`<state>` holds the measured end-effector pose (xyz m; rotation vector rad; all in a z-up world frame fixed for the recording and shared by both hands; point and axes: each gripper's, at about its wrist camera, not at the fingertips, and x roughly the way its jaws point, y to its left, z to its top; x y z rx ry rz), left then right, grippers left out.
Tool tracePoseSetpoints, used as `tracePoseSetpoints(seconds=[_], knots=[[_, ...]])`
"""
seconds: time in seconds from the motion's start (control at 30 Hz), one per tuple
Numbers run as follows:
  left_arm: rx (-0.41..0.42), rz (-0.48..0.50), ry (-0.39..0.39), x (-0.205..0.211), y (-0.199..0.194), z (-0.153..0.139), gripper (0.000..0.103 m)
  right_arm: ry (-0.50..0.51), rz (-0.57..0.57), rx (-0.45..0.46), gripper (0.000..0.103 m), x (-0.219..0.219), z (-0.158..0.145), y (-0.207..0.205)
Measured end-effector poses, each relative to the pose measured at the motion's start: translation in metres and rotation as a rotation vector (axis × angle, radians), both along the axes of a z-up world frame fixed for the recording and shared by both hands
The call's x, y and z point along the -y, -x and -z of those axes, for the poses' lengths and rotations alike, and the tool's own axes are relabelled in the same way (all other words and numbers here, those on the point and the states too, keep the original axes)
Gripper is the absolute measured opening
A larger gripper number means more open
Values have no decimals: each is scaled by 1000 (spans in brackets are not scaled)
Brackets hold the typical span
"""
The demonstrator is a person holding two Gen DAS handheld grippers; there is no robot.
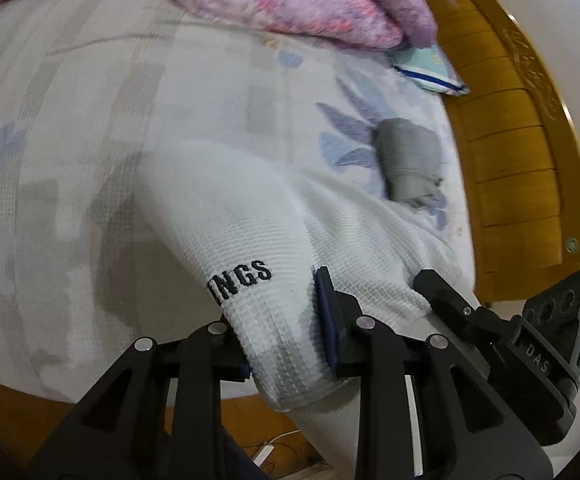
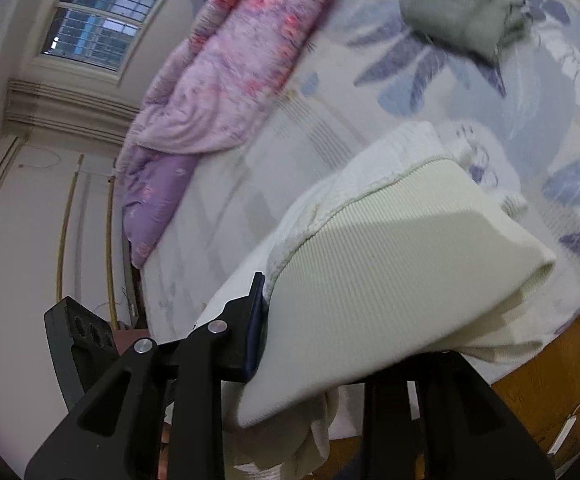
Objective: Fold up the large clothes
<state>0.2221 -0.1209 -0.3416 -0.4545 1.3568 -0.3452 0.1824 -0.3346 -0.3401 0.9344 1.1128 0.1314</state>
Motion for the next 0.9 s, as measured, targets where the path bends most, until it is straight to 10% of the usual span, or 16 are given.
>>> tracePoseSetpoints(seconds=[0.47,0.9], knots=[[108,216,78,90,-17,-74,25,-11,156,53,25,88,-77,17],[305,180,201,301,-168,-123,25,46,144,277,25,300,-119,-166]])
